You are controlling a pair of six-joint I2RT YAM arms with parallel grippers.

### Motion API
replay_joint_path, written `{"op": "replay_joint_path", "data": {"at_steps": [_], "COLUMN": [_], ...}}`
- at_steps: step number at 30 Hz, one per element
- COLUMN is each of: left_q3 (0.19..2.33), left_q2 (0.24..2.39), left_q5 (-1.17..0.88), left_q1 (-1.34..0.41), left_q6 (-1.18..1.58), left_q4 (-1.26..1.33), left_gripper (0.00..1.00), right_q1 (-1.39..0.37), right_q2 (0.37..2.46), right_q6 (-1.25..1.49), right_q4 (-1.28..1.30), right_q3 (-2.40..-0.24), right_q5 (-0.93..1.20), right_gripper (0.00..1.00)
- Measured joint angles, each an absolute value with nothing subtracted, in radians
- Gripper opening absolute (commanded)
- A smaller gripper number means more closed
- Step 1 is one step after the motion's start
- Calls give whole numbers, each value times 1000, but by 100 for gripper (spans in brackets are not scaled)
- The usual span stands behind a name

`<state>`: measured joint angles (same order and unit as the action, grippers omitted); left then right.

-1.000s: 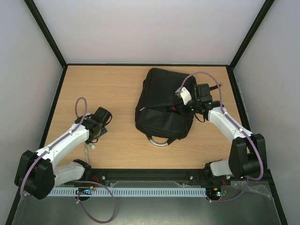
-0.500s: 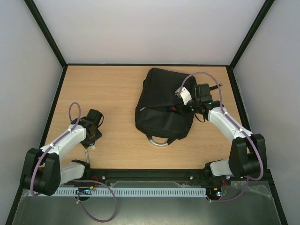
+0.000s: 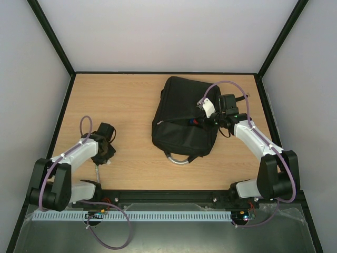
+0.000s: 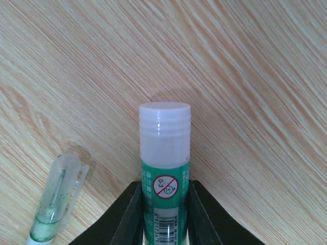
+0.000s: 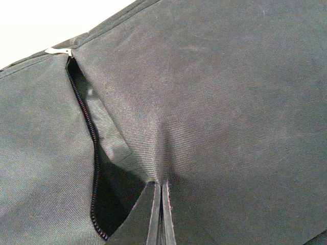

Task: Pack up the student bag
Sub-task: Pick up the stationery from the center of the board, then place the stationery in the student bag.

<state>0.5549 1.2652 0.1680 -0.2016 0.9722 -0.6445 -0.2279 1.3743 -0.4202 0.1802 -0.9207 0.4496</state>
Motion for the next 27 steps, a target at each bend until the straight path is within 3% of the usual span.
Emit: {"op": "replay_joint_path", "data": {"at_steps": [8, 17, 24, 27], "left_q3": [594, 696, 735, 798], "left_q2": [1323, 1341, 1154, 1180], "left_q5": [158, 117, -35, -123], "left_q1": [-279, -616, -683, -685], "left_q6": [948, 857, 672, 590], "left_q4": [-614, -524, -350, -302], "left_gripper": [3, 2, 2, 2], "right_q1": [-226, -223, -223, -223], "right_q2": [1374, 1374, 1374, 1375], "right_q6": [-422, -422, -422, -422], "right_q4": [180, 181, 181, 181], "right_q3": [-921, -921, -921, -921], "right_q5": [451, 456, 459, 460], "right_gripper": [1, 1, 1, 1]}}
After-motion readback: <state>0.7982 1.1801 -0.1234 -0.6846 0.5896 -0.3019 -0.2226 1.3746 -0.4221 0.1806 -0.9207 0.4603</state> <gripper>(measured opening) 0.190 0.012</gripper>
